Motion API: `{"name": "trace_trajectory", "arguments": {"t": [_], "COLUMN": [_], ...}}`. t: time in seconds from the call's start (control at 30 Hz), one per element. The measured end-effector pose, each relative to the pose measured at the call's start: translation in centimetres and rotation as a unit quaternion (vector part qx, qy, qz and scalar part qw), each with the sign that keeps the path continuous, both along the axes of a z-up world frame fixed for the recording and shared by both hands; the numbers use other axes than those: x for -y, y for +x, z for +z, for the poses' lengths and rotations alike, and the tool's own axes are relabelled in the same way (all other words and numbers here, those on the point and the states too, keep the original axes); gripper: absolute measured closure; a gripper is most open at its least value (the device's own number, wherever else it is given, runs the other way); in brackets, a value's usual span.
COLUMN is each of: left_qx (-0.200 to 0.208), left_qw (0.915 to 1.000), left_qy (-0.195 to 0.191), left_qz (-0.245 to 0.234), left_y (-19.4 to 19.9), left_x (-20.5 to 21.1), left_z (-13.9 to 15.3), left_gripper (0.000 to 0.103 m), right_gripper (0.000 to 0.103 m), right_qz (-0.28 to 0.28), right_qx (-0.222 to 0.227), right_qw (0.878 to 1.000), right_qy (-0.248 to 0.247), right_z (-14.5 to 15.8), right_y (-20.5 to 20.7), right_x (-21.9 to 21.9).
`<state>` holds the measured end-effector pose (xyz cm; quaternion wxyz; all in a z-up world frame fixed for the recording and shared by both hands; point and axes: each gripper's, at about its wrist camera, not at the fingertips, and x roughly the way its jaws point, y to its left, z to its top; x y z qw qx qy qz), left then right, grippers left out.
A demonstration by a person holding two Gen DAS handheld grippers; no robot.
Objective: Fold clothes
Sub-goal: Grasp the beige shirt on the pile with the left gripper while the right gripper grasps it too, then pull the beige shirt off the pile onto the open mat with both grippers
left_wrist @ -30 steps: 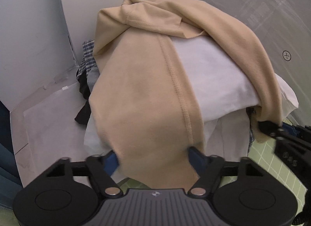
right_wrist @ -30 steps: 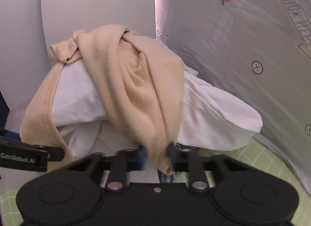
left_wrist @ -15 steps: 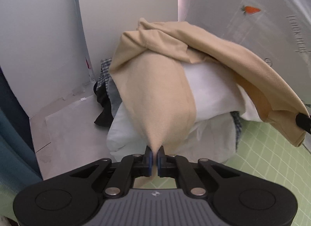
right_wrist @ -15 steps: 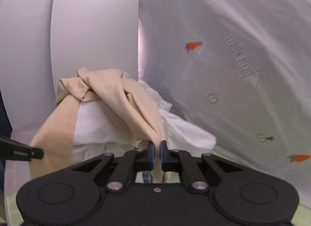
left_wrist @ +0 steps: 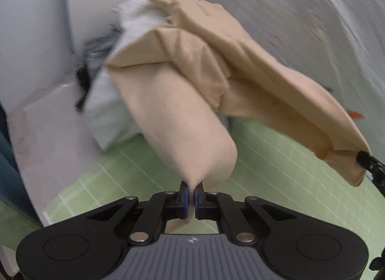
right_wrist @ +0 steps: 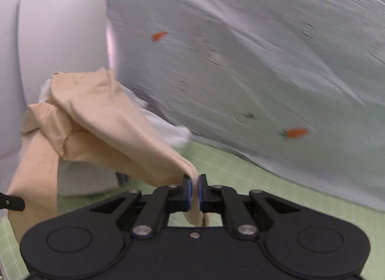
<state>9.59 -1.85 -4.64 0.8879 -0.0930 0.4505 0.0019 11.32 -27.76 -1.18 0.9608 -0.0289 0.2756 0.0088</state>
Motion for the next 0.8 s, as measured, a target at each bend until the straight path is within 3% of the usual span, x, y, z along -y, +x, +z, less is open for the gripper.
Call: {"name": "trace_trajectory", "arguments": {"t": [0.23,0.4,0.63,0.8], "left_qx": [-0.016,-0.035,-0.008,-0.003], "left_qw": [0.9974,0.9961,0.996,0.9929], "left_qy": [0.017,-0.004,-0.022,-0.054], "left_qz": [-0.069,-0.081,-0.086,-0.107], "left_y": [-0.9,-1.6,-1.7,-1.2], "left_x": [3.5,4.2,4.5,6.3], "left_z": [-1.2,-2.1,0.3,1.9], "left_gripper": [0.098,0.098,0.098,0.098], "right_gripper": [0.097,0.097,0.097,0.097], "right_qz": [-0.096,-0.152,-0.222,-0.3], "right_qx": [-0.052,-0.087,-0.093,-0.091], "right_qw": [0.994,0.984,0.97,0.949], "right_qy": [0.0,0.024,0.023,0.013], "right_z": [-2.8,-4.7,-5.0,-4.1], "right_y": [-2.9,-5.2,-9.0,-12.6], "right_x": [5.8,9.6,13.6,18.8]}}
